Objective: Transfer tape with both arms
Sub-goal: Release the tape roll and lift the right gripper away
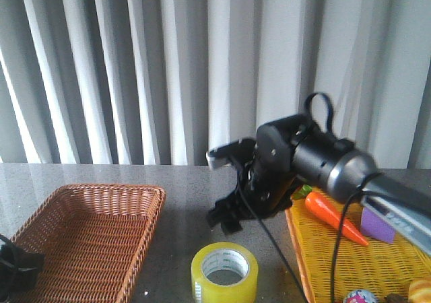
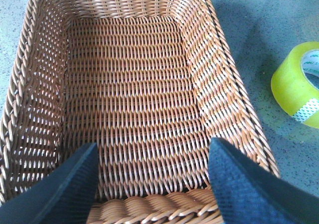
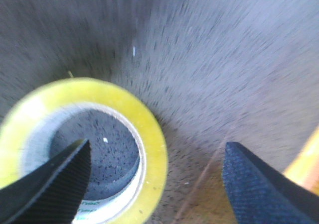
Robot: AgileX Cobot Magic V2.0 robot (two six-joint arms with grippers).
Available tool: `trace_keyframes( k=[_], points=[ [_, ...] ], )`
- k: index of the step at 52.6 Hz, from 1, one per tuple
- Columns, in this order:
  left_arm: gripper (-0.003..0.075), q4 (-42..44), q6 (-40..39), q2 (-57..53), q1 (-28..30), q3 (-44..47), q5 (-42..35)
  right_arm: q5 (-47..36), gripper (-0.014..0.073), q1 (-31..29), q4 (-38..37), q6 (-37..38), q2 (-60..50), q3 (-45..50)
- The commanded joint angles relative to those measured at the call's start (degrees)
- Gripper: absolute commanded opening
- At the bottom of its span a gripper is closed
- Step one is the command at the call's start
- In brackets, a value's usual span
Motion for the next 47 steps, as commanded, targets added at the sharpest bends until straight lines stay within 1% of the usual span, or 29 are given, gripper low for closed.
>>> trace_keyframes(
  k=[1, 10, 13, 16, 21, 24, 27, 30, 32, 34, 36, 41, 47],
  points=[
    [0.0467, -0.6, 0.0, -0.8, 0.0, -2.0, -3.3, -4.9, 0.0567, -1.0, -2.9, 0.0, -11.1, -1.8],
    [0.0465, -1.4, -0.1, -0.8, 0.0, -2.0, -3.3, -5.5, 0.0561, -3.0, -6.7, 0.4, -21.6, -1.8],
    [0.0465, -2.9, -0.1, -0.8, 0.0, -2.0, -3.3, -5.5, 0.0546, -4.8, -8.2, 1.5, -25.5, -1.6],
    [0.0465, -4.4, -0.1, -0.9, 0.0, -2.0, -3.4, -5.0, 0.0517, -6.6, -9.4, 3.1, -28.2, -1.6],
    [0.0465, -5.8, 0.0, -1.0, -0.1, -2.0, -3.4, -4.6, 0.0439, -10.6, -10.5, 5.8, -32.9, -0.7],
    [0.0465, -5.9, 0.0, -1.3, -0.1, -2.0, -3.4, -5.6, 0.036, -13.5, -10.8, 5.8, -36.7, 2.4],
    [0.0465, -7.0, 0.0, -1.6, -0.1, -2.1, -3.8, -7.5, 0.0265, -16.2, -11.2, 5.8, -40.0, 6.2],
    [0.0465, -8.2, 0.0, -2.0, -0.1, -2.3, -4.2, -9.0, 0.0185, -17.9, -11.4, 5.8, -43.1, 10.4],
    [0.0465, -8.6, 0.0, -2.1, -0.1, -2.7, -4.3, -10.1, 0.0104, -19.2, -11.5, 5.7, -45.6, 13.5],
    [0.0465, -9.2, 0.0, -2.2, -0.2, -3.1, -4.3, -11.0, 0.0059, -19.8, -11.5, 5.6, -46.9, 16.1],
    [0.0465, -9.9, 0.1, -2.4, -0.2, -3.7, -4.2, -11.9, -0.0013, -20.5, -11.6, 5.5, -49.0, 18.9],
    [0.0465, -10.0, 2.4, -2.4, -1.3, -5.6, -3.1, -13.6, -0.0009, -20.7, -12.4, 5.5, -52.2, 24.1],
    [0.0465, -10.1, 10.0, -2.4, -4.7, -9.4, -1.3, -13.7, -0.0009, -20.6, -14.2, 5.5, -54.4, 27.6]
  ],
)
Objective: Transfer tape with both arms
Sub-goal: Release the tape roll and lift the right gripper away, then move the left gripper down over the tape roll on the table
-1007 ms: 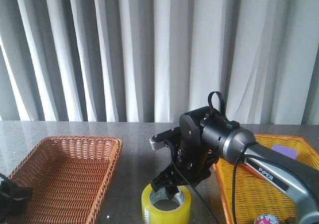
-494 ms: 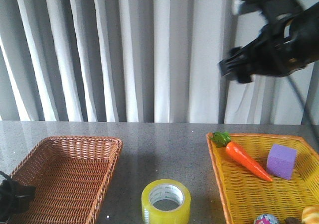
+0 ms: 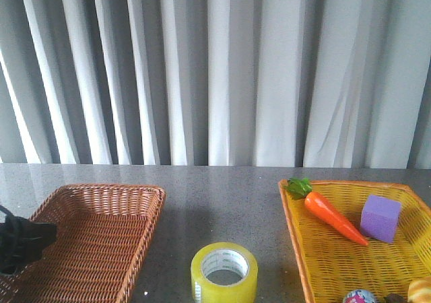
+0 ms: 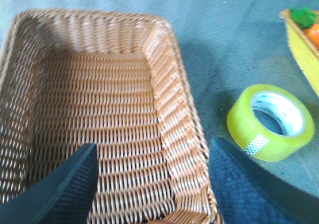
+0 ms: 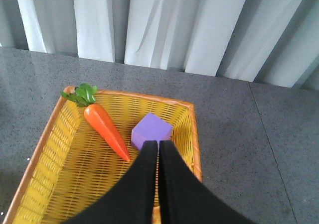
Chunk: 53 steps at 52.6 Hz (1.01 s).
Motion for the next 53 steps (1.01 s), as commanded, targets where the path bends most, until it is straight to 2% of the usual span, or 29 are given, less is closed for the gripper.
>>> trace_keyframes(
  k=[1, 15, 23, 32, 37, 47, 53],
  points=[
    [0.0465, -1.7, 6.2, -1.0, -3.0, -5.3, -2.2, -4.2, -0.0009, -0.4, -3.0, -0.1, -2.7, 1.1],
    [0.0465, -1.1, 8.2, 4.2, -7.9, -22.3, -1.6, -1.0, -0.0008, -0.4, -3.3, -0.1, -3.2, 2.0],
    [0.0465, -1.2, 7.9, 13.7, -10.5, -35.2, 5.5, -1.0, -0.0008, -0.4, -3.3, -0.1, -3.2, 2.0],
    [0.0465, -0.6, 7.7, 26.0, -14.9, -45.4, 11.2, -1.0, -0.0008, -0.4, -3.3, -0.1, -3.2, 2.0],
    [0.0465, 3.0, 4.4, 32.2, -17.0, -49.2, 13.0, -1.0, -0.0008, -0.4, -3.3, -0.1, -3.2, 2.0],
    [0.0465, 16.1, -7.2, 43.5, -21.2, -54.6, 17.5, -1.0, -0.0008, -0.4, -3.3, -0.1, -3.2, 2.0],
    [0.0465, 18.5, -11.2, 48.2, -23.1, -56.1, 18.4, -1.0, -0.0008, -0.4, -3.3, -0.1, -3.2, 2.0]
  ],
)
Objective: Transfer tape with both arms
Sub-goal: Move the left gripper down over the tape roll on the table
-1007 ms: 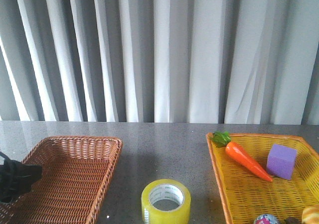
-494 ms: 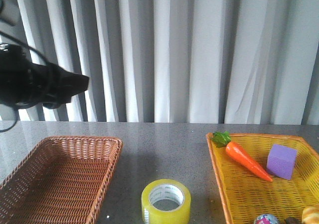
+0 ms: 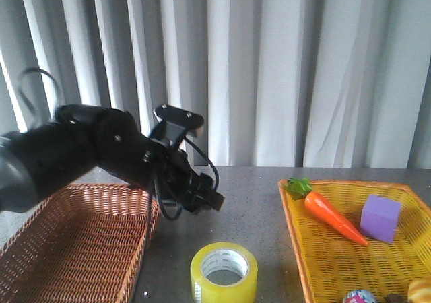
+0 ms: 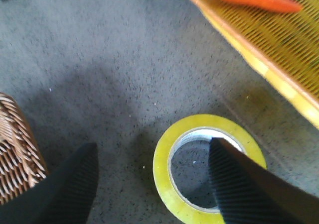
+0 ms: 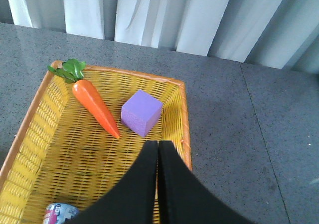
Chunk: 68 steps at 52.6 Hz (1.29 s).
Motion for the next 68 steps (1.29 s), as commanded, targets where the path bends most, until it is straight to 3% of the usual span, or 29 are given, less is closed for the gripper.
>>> trace_keyframes(
  k=[1, 11, 49, 61, 68],
  points=[
    [0.0465, 2.1, -5.1, 1.4, -1.9, -3.3, -1.6, -3.4, -0.0008, -0.4, -1.5, -0.1, -1.0, -1.3],
    [0.0465, 2.2, -11.9, 6.1, -2.5, -4.5, -1.3, -3.4, -0.0008, -0.4, -1.5, -0.1, -1.0, -1.3],
    [0.0455, 6.2, -16.5, 11.4, -2.4, -4.6, 6.0, -3.5, -0.0008, -0.4, -1.5, -0.1, -1.0, -1.3],
    [0.0381, 6.0, -16.5, 13.0, -2.4, -4.6, 7.2, -3.6, -0.0008, -0.4, -1.5, -0.1, -1.0, -1.3],
    [0.0267, 4.8, -16.5, 13.0, -2.4, -5.0, 6.8, -3.6, -0.0008, -0.4, -1.5, -0.1, -1.0, -1.3]
  ],
)
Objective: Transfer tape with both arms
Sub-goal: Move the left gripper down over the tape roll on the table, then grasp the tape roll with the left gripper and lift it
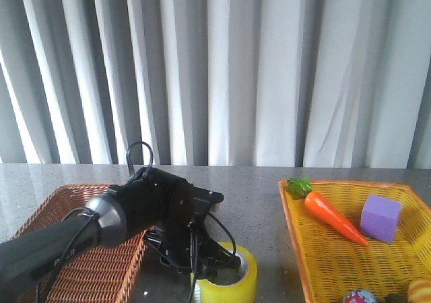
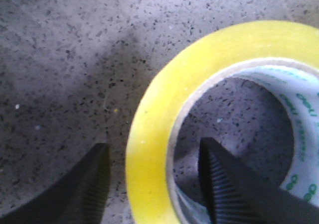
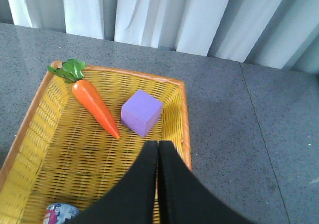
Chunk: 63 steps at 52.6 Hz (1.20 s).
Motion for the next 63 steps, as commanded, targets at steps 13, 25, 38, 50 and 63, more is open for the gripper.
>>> trace_keyframes(
  k=[13, 25, 38, 50, 63],
  points=[
    [0.0036, -0.2, -0.2, -2.9, -0.2, -6.8, 0.3, -3.6, -0.0008, -0.4, -1.5, -0.1, -1.0, -1.3],
    [-0.0007, -0.1, -0.1, -3.1, -0.2, -15.6, 4.9, -3.6, -0.0008, -0.4, -1.5, -0.1, -1.0, -1.3],
    [-0.0006, 8.0, 2.7, -3.7, 0.4, -22.7, 12.9, -3.6, -0.0008, -0.4, -1.5, -0.1, -1.0, -1.3],
    [0.0, 7.0, 1.2, -10.3, 8.0, -22.6, 12.4, -3.5, -0.0008, -0.4, -1.6, -0.1, -1.0, -1.3],
    [0.0004, -6.3, 1.9, -16.0, 22.7, -22.5, 11.8, -3.5, -0.0008, -0.4, -1.6, -0.1, -1.0, -1.3]
  ],
)
